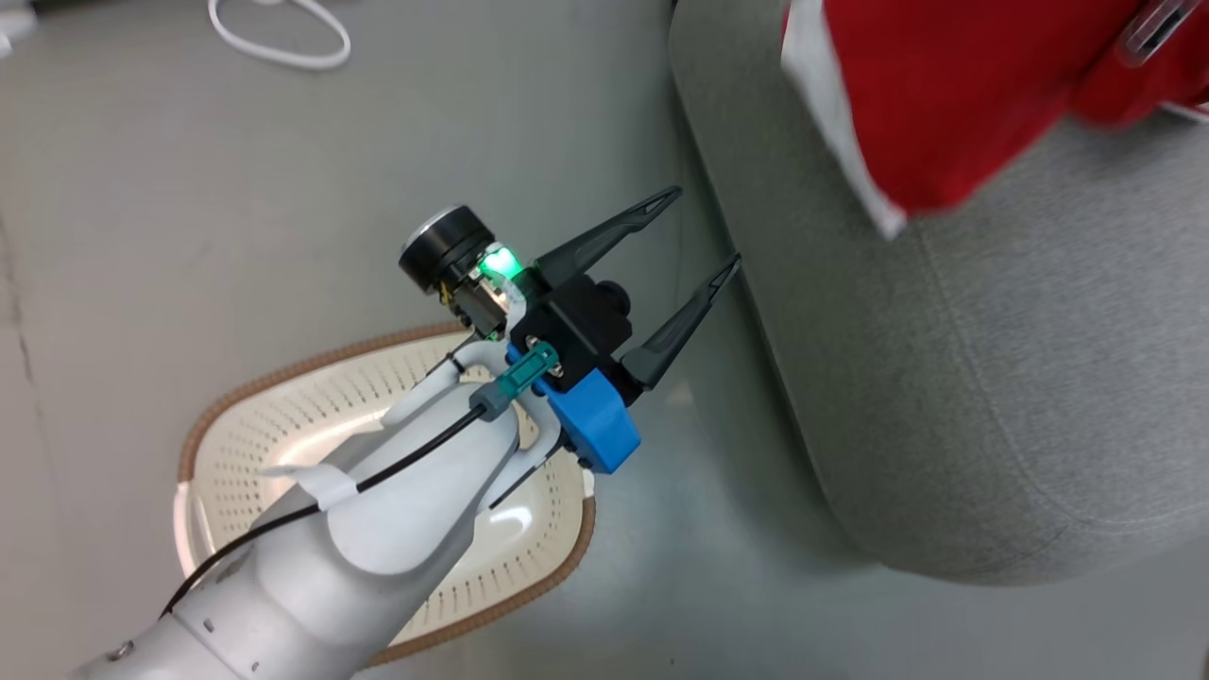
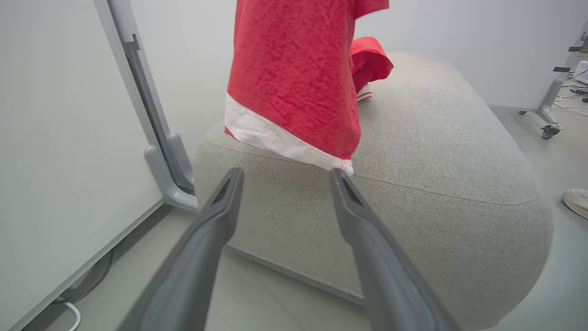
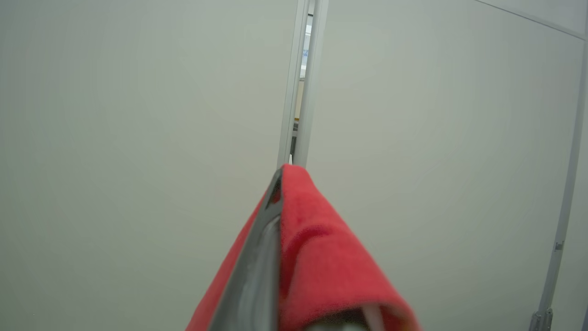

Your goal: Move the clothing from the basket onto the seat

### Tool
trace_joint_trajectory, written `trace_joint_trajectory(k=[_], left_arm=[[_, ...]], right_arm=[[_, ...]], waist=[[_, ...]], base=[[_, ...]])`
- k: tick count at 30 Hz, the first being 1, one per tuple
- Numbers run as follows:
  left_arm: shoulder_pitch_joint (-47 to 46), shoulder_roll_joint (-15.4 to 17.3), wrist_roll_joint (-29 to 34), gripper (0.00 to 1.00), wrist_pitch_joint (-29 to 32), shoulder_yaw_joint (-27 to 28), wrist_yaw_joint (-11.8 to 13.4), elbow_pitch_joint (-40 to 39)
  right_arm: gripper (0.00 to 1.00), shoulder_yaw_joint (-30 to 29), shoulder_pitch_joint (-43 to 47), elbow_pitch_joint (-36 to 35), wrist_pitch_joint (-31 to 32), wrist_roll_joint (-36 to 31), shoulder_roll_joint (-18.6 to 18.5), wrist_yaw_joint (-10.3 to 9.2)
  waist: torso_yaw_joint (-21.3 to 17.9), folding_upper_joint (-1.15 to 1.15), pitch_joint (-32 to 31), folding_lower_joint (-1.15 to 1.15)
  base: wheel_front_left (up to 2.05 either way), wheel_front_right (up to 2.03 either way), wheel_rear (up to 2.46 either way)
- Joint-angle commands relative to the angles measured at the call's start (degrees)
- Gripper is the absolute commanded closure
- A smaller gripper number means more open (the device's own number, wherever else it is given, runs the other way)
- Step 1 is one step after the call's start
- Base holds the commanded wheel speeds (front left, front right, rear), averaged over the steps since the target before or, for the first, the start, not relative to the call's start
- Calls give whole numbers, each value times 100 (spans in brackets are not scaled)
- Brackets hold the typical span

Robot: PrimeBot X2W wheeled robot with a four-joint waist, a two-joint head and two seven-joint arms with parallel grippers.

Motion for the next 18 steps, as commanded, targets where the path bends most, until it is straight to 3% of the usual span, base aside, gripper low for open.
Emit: trace_joint_trajectory(k=[1, 3, 13, 18], left_arm=[[-192, 26, 27, 0, 16, -23, -5, -22], [-247, 38, 37, 0, 18, -35, -5, -27], [-603, 168, 94, 0, 38, -112, 8, -16], [-607, 302, 79, 0, 77, -151, 14, -8]], right_arm=[[100, -177, -368, 106, -4, -21, -199, 1], [100, -285, -566, 190, -4, -44, -327, 1], [100, -1119, -1911, 1332, -4, 38, -1811, 1], [100, -1239, -1796, 2105, -3, 23, -1908, 1]], waist=[[98, 0, 474, -1], [115, 0, 573, -1], [134, 0, 1198, -1], [-15, 0, 1299, -1]], base=[[0, 0, 0], [0, 0, 0], [0, 0, 0], [0, 0, 0]])
